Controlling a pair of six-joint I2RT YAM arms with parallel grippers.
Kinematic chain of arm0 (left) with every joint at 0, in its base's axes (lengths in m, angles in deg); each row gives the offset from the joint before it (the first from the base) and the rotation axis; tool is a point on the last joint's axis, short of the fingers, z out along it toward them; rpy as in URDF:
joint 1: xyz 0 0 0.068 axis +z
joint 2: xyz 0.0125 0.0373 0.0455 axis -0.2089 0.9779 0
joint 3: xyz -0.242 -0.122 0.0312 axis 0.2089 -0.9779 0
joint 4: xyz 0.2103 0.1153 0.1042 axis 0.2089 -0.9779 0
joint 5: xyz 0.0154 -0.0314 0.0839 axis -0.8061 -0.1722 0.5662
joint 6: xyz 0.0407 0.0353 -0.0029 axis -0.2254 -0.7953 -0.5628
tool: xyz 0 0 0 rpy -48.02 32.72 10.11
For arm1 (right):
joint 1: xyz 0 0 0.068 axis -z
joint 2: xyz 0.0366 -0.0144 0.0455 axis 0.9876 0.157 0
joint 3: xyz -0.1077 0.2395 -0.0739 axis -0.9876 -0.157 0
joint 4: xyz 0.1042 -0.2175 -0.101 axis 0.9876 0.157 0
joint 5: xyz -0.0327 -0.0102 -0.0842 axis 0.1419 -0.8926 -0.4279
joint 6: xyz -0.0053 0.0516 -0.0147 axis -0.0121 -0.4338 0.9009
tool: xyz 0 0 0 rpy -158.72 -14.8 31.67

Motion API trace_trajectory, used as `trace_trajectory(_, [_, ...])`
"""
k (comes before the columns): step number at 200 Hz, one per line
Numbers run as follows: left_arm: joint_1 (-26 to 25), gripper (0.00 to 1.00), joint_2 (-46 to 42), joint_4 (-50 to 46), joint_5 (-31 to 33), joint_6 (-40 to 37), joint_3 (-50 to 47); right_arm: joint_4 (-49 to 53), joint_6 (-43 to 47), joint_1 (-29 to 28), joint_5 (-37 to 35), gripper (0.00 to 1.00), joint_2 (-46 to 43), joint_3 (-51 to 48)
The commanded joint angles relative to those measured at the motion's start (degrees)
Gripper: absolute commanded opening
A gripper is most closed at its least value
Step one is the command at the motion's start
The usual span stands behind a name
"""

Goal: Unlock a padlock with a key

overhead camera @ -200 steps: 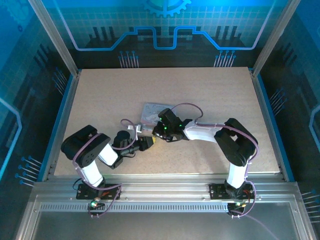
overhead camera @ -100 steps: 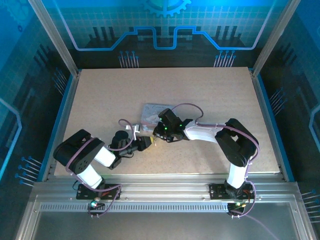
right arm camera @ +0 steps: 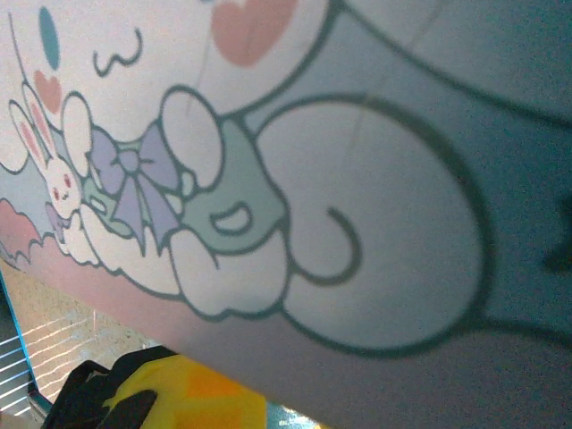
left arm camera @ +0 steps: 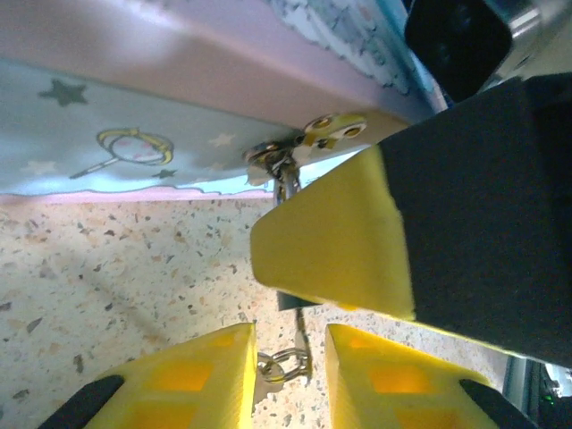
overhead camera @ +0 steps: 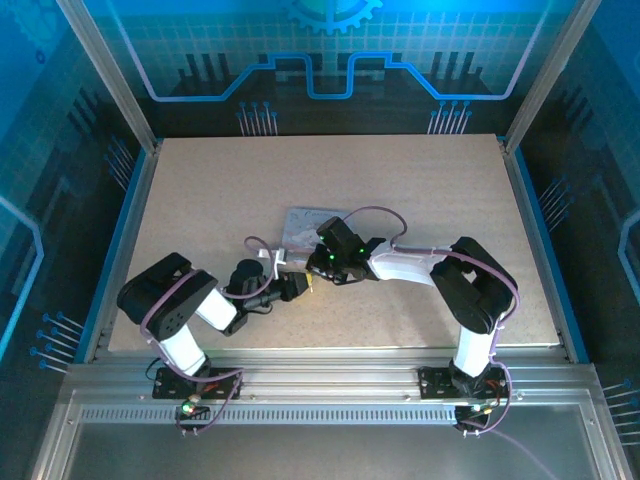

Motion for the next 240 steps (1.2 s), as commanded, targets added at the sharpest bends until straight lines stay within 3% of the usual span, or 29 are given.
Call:
trace_trajectory(1, [-0.69,0.25,1.9,4.55,-0.72,0.9,0.7,2.82,-1.57,-0.65,1.74,0.0,-0.26,-0.56])
trace_trajectory(30, [-0.89,0.18,3.03,5.54,-0.64,1.07,0.73,2.82,-1.76,-0.62,1.78,0.0,-0.15,-0.56])
trace_trajectory(52, [-1.02,0.0,3.27,5.62,-0.41,0.7,0.59,2.82,-2.03,-0.63,1.83,0.0,-0.12,-0.51])
trace_trajectory(98, [-4.77,0.0,0.6,4.48,9.01,-8.95,-2.14,3.46,-2.61,-0.55,2.27,0.0,-0.41,0.24])
trace_trajectory(158, [-14.0,0.0,-9.64,-17.65,27.29,-28.23,2.1,7.93,-0.9,-0.23,0.93,0.0,-1.92,1.29])
trace_trajectory(240, [-23.91,0.0,-8.52,-25.56,46.44,-46.23,7.47,14.82,3.35,-0.14,1.34,0.0,-0.39,5.25])
